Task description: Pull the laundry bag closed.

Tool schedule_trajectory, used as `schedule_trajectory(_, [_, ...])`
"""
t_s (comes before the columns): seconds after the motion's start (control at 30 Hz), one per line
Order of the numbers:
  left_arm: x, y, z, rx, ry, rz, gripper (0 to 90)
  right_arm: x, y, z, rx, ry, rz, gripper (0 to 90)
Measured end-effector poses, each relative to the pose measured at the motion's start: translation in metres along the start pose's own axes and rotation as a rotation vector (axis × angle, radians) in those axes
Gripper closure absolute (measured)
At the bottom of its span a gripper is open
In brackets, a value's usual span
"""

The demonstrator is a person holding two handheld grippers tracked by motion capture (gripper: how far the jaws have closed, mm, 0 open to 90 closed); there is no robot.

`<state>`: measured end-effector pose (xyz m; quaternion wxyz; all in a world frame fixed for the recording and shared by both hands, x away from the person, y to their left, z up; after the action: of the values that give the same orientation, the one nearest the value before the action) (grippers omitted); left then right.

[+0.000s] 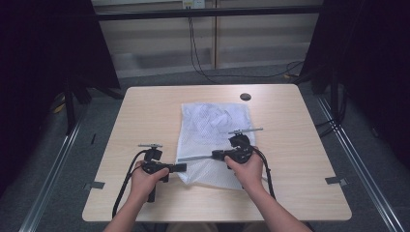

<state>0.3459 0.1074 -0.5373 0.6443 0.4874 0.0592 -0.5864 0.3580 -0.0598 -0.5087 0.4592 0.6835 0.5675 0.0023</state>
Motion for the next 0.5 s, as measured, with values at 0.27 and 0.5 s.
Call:
schedule_trajectory(0.27, [0.0,-0.0002,0.0004,-0.001,0.0,-0.002,88.6,-0.0014,0.0001,0.001,0.007,0.007,0.006,87.0])
schedule_trajectory(0.5, [0.0,-0.0001,0.0013,-0.006,-0.006,-0.001,88.6,-0.0047,-0.0002,0.0041,0.015,0.006,0.007,87.1])
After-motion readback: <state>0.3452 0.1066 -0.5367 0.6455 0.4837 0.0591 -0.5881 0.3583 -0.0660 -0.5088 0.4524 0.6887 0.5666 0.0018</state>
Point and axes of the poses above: each handheld gripper's, and its own axes: x roughly forward along the jaws, y roughly out of its top, z roughly to its right, the point moved 9 cm from there along x, roughly forward along the jaws, and after that the axes turned 11 degrees about y, right-handed, at the moved point
